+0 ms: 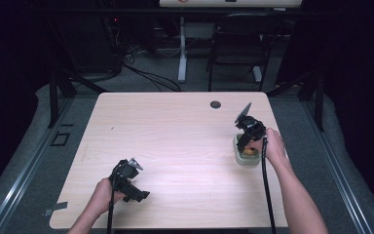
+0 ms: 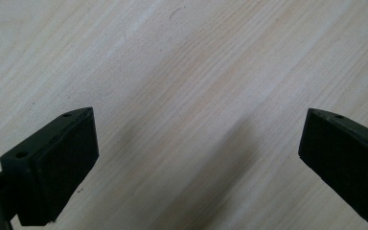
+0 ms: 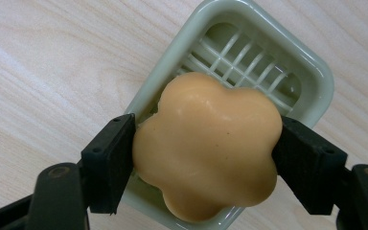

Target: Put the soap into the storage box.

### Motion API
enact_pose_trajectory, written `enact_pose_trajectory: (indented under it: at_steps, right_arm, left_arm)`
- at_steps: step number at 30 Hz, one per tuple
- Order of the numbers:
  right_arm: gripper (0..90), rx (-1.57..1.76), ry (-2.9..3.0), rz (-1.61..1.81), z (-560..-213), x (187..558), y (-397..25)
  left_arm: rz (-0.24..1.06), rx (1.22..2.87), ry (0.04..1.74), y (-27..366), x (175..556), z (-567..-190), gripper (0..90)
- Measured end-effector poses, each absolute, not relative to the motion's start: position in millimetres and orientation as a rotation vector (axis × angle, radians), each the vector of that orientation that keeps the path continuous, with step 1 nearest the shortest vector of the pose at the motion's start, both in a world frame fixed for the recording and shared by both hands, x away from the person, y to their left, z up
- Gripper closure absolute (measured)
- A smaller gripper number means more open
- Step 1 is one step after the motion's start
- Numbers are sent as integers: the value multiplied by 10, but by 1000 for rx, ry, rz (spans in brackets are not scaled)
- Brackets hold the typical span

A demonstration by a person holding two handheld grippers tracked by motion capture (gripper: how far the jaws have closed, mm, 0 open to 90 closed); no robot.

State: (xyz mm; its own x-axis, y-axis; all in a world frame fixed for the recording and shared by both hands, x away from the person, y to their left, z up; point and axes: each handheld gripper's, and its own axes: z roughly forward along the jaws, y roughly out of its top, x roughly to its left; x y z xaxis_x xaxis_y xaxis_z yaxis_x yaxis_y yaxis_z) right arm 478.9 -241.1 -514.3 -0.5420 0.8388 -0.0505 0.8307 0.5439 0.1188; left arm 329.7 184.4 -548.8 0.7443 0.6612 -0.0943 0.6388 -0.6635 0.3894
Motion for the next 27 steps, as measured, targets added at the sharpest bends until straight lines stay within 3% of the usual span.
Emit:
enact_pose_trajectory:
  at_steps: [10,11,12,27]
  right_arm:
    - [263,1397,2678,35,-5164,4795,-2406]
    - [261,1457,2623,145,-5226,4762,-2397]
    - [258,1377,2689,3,-5148,4804,-2409]
    - [182,1426,2629,164,-4992,4674,-2484]
  left_arm:
    - [77,2541,997,1845,3298,-5493,0]
    - [77,2542,997,1845,3298,-5493,0]
    - [77,2543,997,1844,3298,-5492,0]
    - [77,2545,994,1840,3296,-5486,0]
